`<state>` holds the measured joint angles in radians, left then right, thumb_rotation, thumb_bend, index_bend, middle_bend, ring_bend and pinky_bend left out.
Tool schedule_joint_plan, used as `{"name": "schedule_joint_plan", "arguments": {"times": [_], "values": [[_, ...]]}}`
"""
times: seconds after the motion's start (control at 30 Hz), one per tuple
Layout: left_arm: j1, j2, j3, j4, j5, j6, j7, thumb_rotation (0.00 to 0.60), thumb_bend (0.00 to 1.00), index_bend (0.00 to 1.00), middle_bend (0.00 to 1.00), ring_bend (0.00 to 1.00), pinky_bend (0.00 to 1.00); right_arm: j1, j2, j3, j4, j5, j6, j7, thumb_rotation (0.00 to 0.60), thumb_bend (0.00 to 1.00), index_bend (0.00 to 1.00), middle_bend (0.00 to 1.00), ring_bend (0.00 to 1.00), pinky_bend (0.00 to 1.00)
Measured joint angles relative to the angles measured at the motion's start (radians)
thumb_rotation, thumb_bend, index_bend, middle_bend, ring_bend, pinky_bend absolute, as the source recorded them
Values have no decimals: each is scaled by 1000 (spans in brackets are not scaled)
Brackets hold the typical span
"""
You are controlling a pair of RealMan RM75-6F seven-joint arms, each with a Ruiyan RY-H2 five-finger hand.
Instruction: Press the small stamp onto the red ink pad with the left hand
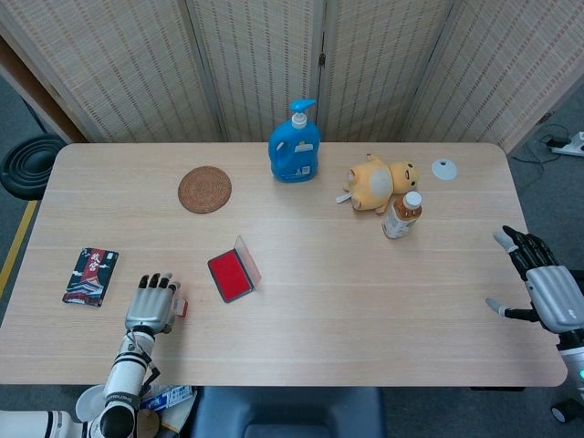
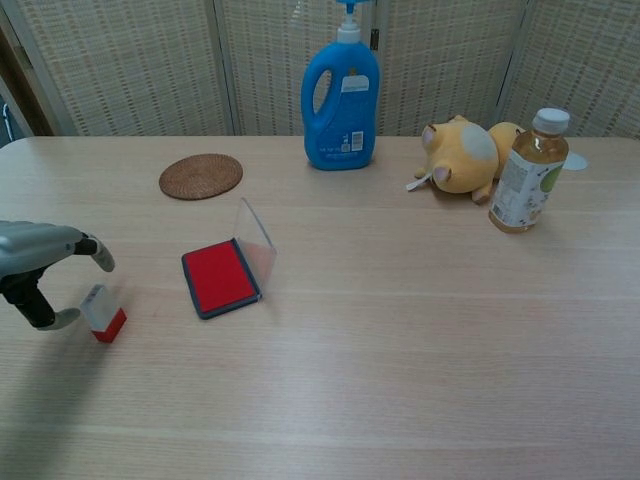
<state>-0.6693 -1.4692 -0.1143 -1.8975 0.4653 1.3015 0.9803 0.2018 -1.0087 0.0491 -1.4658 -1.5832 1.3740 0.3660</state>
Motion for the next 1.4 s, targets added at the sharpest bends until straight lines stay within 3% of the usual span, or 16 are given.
{"name": "schedule_joint_plan", "arguments": {"times": [1.03,1.4], "values": [[-31,-29,39,62,-24,-29,-56,600,396,188,77,0,0,0,3,-12,-11,-3,11,-11,600,162,0,0,0,0],[-44,-53,41,64,-35,-7,-43,600,396,249,137,0,0,-6,9,-14,-13,-9,28,-2,600,162,0,0,0,0]]}}
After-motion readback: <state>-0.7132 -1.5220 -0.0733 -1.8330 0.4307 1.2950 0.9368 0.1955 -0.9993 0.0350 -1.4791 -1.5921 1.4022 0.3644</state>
